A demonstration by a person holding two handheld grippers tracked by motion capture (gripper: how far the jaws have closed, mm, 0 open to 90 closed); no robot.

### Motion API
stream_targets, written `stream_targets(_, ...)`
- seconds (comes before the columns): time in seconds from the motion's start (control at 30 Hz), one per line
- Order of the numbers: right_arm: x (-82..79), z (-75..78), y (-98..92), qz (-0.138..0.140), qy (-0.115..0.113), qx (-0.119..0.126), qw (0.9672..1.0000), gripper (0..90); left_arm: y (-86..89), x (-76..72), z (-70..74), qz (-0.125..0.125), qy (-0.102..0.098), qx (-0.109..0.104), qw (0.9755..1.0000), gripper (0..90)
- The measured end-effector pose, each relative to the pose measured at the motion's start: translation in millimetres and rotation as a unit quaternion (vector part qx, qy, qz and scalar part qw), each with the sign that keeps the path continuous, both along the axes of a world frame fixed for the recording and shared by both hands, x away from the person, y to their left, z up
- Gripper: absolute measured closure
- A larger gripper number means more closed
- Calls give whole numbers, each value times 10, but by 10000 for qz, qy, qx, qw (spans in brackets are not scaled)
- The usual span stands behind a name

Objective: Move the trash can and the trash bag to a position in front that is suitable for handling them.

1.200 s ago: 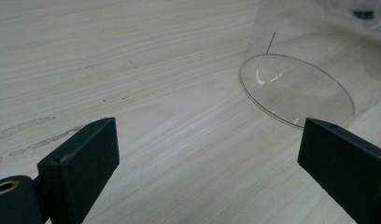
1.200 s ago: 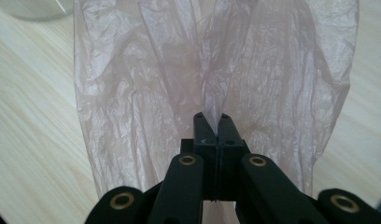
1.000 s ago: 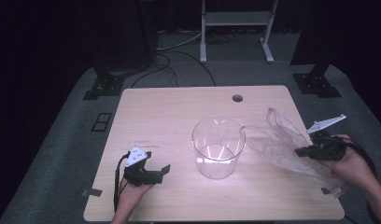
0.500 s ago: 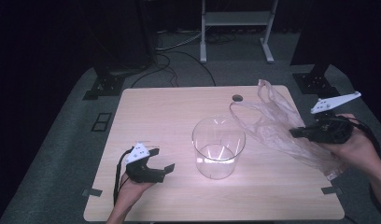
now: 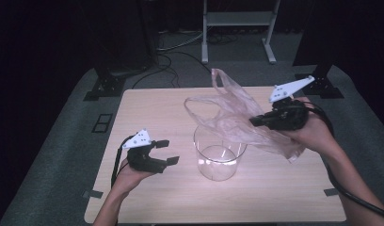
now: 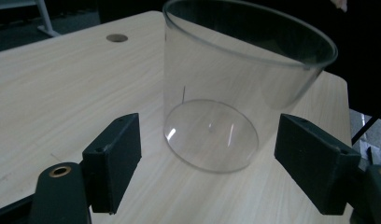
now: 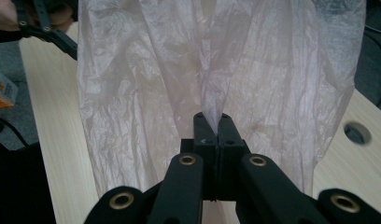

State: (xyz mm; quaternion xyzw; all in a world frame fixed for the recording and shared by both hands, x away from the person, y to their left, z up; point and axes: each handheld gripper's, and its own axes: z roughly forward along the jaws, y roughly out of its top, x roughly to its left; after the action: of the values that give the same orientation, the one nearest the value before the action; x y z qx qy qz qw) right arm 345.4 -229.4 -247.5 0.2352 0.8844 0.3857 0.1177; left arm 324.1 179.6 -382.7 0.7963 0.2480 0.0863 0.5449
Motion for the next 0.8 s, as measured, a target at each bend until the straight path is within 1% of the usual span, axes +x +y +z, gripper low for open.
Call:
stream_targets(0.1,64,36,202,206,-52,3,9998,896,7,69,79,26,-14,-93,10000,214)
stream_targets(0.17,106,51,344,338,-92,-39,9994,896,11,100,108,0,1,-156,9999,214)
stream_targets(0.23,147,56,477,448,-99,-97,9989,896,10,138,150,2,-32,-142,9999,215)
stream_targets(0.3,188,53,594,570,-105,-107,9983,896,14,170,201,-29,-34,-191,9998,215)
stream_targets(0.47,281,34,871,753,-149,-89,9970,895,11,229,320,-43,-142,-201,9997,215)
stream_targets(0.67,356,23,1176,919,-287,50,9953,895,23,259,386,21,-149,-342,9993,215)
stream_targets(0.73,383,-1,1253,966,-289,114,9948,895,23,270,387,33,-164,-381,9991,215)
stream_targets(0.8,402,-37,1316,1003,-236,164,9945,893,17,277,385,31,-182,-397,9990,215)
